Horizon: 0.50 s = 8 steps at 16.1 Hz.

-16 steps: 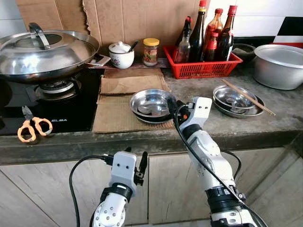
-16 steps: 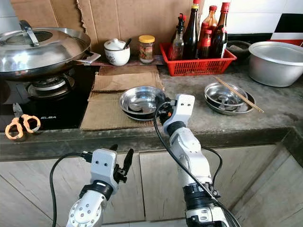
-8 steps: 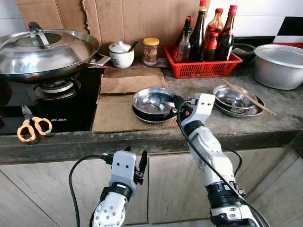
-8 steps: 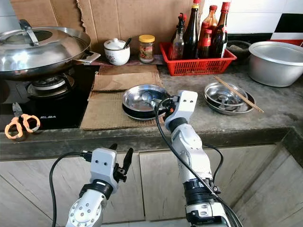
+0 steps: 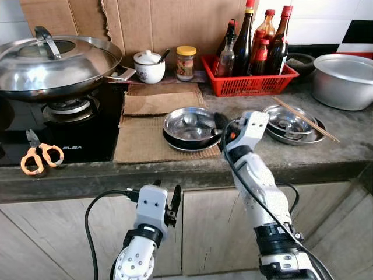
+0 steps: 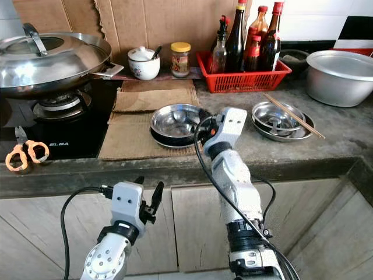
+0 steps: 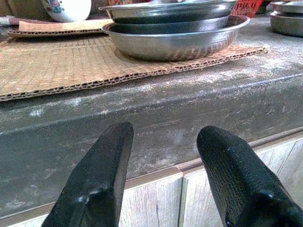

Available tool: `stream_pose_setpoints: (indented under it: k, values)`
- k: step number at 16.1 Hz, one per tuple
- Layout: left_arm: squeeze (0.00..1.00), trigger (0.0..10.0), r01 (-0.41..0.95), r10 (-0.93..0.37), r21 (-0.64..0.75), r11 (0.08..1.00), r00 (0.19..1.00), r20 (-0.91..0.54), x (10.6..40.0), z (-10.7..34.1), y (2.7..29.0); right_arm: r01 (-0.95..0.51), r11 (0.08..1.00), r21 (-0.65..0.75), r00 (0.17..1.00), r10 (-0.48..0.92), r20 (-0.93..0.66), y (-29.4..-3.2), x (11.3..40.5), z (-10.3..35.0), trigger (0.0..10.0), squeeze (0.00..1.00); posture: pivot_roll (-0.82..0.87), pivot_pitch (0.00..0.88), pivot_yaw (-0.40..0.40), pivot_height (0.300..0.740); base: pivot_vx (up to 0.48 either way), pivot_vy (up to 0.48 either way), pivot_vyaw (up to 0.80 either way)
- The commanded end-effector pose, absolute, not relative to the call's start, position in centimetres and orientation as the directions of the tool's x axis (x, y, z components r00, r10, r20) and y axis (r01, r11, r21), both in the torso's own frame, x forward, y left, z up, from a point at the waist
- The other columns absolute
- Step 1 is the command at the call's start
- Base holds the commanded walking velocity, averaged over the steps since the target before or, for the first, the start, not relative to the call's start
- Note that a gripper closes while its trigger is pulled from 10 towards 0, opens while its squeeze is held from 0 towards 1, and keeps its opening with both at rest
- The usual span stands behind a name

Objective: Kitchen organization

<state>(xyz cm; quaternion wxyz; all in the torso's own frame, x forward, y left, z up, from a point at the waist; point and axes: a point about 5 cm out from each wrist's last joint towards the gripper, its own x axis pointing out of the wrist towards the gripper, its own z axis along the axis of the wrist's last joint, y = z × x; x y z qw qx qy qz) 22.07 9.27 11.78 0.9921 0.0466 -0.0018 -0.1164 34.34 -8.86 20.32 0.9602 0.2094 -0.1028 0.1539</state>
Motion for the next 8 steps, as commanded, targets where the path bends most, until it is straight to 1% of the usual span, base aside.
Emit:
stream_pose_setpoints:
  k: [1, 3, 5, 7, 8]
  values:
    - [0.0, 10.0, 0.229, -0.23, 0.098, 0.969, 0.973, 0.005, 22.3, 12.0, 9.2, -0.39, 0.829, 0.401, 0.908, 0.273, 0.318, -7.7, 34.0, 21.7, 0.0, 0.0, 0.11, 0.0, -0.058, 0.74, 0.0, 0.0, 0.0]
    - [0.0, 10.0, 0.229, -0.231, 0.092, 0.969, 0.973, 0.009, 22.4, 12.1, 9.2, -0.4, 0.821, 0.407, 0.904, 0.279, 0.325, -7.7, 34.0, 21.8, 0.0, 0.0, 0.11, 0.0, -0.057, 0.74, 0.0, 0.0, 0.0]
    - [0.0, 10.0, 0.217, -0.218, 0.063, 0.974, 0.976, 0.006, 22.5, 12.1, 9.4, -0.449, 0.784, 0.428, 0.883, 0.315, 0.348, -7.9, 33.7, 22.1, 0.0, 0.0, 0.11, 0.0, -0.056, 0.74, 0.0, 0.0, 0.0]
    - [0.0, 10.0, 0.209, -0.209, 0.056, 0.976, 0.978, 0.007, 22.6, 12.1, 9.6, -0.461, 0.771, 0.44, 0.874, 0.31, 0.374, -8.8, 33.6, 22.5, 0.0, 0.0, 0.11, 0.0, -0.055, 0.74, 0.0, 0.0, 0.0]
    - [0.0, 10.0, 0.211, -0.211, 0.057, 0.976, 0.977, 0.006, 22.6, 12.1, 9.7, -0.448, 0.764, 0.464, 0.878, 0.279, 0.388, -9.7, 33.9, 22.9, 0.0, 0.0, 0.11, 0.0, -0.052, 0.74, 0.0, 0.0, 0.0]
